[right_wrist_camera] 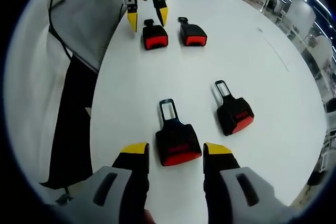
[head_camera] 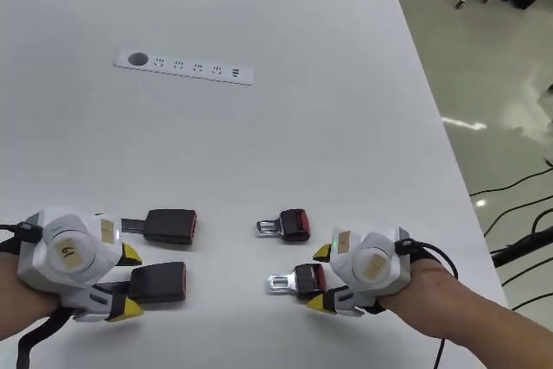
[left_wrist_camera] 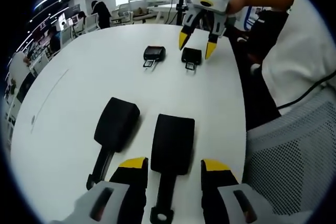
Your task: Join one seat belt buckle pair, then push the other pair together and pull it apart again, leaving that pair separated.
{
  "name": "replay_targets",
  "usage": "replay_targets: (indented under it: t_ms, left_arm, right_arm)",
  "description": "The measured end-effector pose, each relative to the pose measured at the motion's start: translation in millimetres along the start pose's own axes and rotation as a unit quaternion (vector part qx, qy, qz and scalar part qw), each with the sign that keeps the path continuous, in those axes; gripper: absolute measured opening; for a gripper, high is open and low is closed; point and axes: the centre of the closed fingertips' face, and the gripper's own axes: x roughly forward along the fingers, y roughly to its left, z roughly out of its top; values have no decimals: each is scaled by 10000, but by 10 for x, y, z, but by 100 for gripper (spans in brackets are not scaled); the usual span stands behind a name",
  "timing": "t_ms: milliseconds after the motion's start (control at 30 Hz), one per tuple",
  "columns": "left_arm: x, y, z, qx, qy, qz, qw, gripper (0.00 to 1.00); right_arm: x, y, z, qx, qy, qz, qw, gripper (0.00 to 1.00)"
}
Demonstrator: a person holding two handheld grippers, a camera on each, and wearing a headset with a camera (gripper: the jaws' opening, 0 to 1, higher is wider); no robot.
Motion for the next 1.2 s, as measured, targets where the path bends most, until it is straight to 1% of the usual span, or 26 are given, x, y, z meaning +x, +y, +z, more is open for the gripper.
replay_targets:
  t_ms: [33,100,133,300,400,500,600,633,767,833,900,1033,1167,1200]
  left_arm:
    - [11,3,-11,22,34,-11,10000,41]
    - [31,13,-26,73,87,-27,9999,41]
    - [43,17,-31,82,105,-45,9999,41]
    - [103,20,-41,265,231,-151,9993,40]
    - [127,-6,-41,415,324,-258,9983,38]
    - [141,-18,-45,529,391,-308,9974,37]
    - [168,-10,-71,662,441,-382,9961,36]
    - [178,-1,-87,719,497,-389,9954,36]
    - [198,21,-95,846,555,-425,9940,34]
    - [195,32,-102,1000,629,-437,9920,33]
    - [200,31,-102,1025,666,-469,9914,33]
    - [209,41,-127,1272,767,-505,9876,33]
    - [211,44,-140,1391,841,-536,9852,33]
    - [213,50,-149,1442,883,-560,9840,33]
  right_arm:
    - [21,-10,-15,-17,19,15,10000,38]
    - [-1,-19,-15,-43,53,36,10000,38]
    - [15,-33,-29,-49,60,48,10000,38]
    - [44,-24,-46,-76,117,115,9998,37]
    - [76,-15,-60,-108,151,144,9997,36]
    - [95,-11,-64,-128,173,162,9996,36]
    - [118,-23,-69,-113,170,211,9996,35]
    - [115,-18,-68,-109,174,225,9995,35]
    - [113,-8,-67,-90,186,229,9995,35]
    - [120,-8,-78,-43,209,243,9995,35]
    - [123,-7,-85,-7,221,250,9994,35]
    - [123,0,-97,53,246,237,9994,35]
    - [121,-2,-98,105,267,225,9993,35]
    - [120,-1,-100,117,277,227,9993,36]
